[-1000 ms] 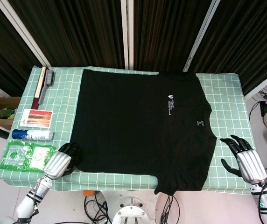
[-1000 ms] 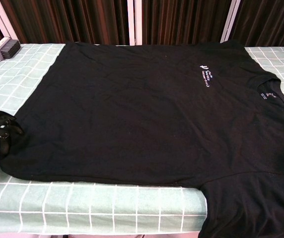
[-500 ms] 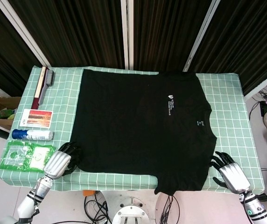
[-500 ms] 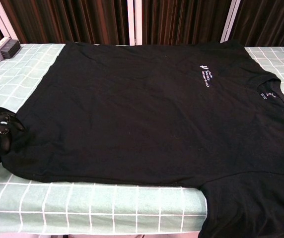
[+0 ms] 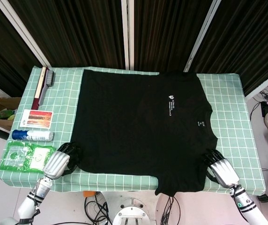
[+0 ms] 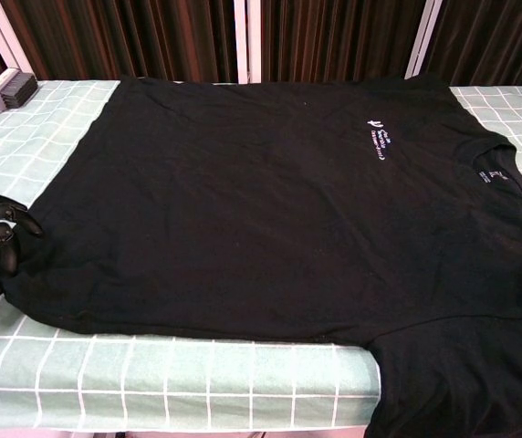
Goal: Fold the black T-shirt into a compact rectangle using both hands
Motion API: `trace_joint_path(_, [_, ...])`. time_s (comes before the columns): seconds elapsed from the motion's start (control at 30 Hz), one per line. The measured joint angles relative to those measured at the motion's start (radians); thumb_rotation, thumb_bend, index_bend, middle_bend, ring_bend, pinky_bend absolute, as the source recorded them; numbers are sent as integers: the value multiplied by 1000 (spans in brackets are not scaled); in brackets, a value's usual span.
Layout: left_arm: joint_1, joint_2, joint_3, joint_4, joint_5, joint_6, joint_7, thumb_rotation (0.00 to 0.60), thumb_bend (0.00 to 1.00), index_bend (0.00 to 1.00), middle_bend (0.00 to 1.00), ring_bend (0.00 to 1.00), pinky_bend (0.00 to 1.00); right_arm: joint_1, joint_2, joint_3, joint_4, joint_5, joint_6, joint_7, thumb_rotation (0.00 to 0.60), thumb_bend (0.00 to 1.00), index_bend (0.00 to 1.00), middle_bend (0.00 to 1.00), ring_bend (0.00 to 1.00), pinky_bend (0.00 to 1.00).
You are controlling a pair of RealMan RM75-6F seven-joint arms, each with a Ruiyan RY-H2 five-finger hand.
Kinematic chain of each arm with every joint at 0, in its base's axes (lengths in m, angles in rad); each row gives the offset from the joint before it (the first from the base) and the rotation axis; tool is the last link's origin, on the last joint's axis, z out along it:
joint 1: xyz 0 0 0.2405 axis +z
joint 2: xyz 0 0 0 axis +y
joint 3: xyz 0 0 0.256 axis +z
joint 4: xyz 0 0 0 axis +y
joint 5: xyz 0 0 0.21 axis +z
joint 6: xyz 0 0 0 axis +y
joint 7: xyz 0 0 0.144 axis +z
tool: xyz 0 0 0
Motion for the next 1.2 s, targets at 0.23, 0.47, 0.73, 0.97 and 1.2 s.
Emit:
trace_joint_path(0.23, [20,10,10,0,-4,30,-63,600,481,613,271,139,178,0,2,-4,-9,-8,60,39,600,596,804,405,182,223])
trace_joint_path(0.47, [84,97,56,-106,17,127,-95,600,488,613,270,139,179,-49,127,-24,-158,-24,172,3,600,598,795,401,182,226])
trace_joint_path(0.73, [166,229,145,-258,105,243,-63,600,489,613,270,138,185,-166,270,-87,-343,-82,333,-107,600,616,792,401,202,259])
trace_joint_path(0.97, [208,324,224,-355,182,280,-56,600,495,613,271,138,187,-256,323,-126,-414,-148,442,-179,600,626,792,413,232,293])
trace_joint_path(1.2, [217,352,207,-361,218,299,-48,600,495,612,271,139,187,-263,321,-100,-438,-150,441,-161,600,627,791,402,232,293])
